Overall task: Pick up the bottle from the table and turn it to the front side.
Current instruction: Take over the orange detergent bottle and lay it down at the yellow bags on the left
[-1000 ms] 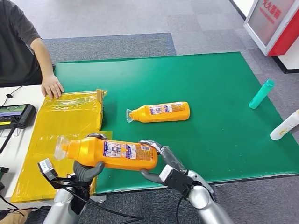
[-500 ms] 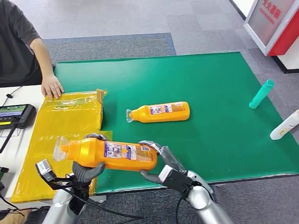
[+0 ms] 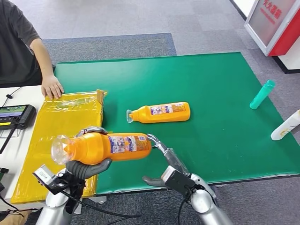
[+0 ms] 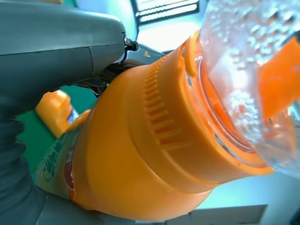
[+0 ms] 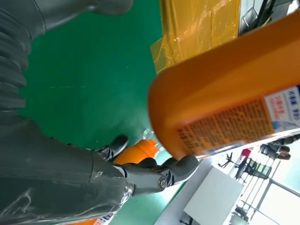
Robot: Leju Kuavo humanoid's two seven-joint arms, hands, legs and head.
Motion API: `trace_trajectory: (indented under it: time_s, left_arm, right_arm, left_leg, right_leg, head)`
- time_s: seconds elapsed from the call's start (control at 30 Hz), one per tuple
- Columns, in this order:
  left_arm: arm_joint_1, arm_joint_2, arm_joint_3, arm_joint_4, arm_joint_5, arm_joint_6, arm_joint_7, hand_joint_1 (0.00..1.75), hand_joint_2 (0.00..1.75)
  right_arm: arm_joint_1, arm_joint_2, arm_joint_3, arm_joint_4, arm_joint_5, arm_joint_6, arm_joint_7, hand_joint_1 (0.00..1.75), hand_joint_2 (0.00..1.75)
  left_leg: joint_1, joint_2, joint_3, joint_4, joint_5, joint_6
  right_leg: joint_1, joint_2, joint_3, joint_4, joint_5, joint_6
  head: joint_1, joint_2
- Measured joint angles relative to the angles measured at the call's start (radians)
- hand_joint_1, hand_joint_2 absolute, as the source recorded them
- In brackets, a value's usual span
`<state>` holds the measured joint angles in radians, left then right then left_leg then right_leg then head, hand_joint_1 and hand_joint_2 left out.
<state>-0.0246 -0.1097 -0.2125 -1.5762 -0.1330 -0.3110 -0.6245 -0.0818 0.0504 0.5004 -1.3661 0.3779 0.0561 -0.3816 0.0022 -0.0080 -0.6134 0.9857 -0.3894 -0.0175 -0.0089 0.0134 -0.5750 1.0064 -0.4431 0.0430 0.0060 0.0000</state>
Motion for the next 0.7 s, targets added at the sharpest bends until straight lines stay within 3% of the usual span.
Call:
trace_trajectory:
  time_s: [0.27, 0.57, 0.7]
  left_arm:
    - [-0.030, 0.048, -0.034, -0.120, -0.190, 0.188, 0.109, 1.75, 1.75]
    - [-0.067, 0.095, -0.075, -0.137, -0.532, 0.406, 0.345, 1.75, 1.75]
    - [-0.081, 0.104, -0.099, -0.136, -0.672, 0.454, 0.444, 1.75, 1.75]
  right_arm:
    - [0.030, 0.000, -0.041, -0.013, 0.001, -0.017, 0.000, 0.00, 1.75]
    - [0.077, 0.009, -0.115, -0.018, 0.018, -0.032, 0.005, 0.00, 1.75]
    - [0.091, 0.016, -0.141, -0.018, 0.024, -0.032, 0.012, 0.00, 1.75]
  left_leg:
    - [0.000, 0.000, 0.000, 0.000, 0.000, 0.000]
    - [0.000, 0.000, 0.000, 0.000, 0.000, 0.000]
    - [0.000, 0.000, 0.000, 0.000, 0.000, 0.000]
  right_leg:
    - [0.000, 0.000, 0.000, 0.000, 0.000, 0.000]
    - [0.000, 0.000, 0.000, 0.000, 0.000, 0.000]
    - [0.000, 0.000, 0.000, 0.000, 0.000, 0.000]
  head:
    - [0.000, 0.000]
    - [0.000, 0.000]
    - [0.000, 0.000]
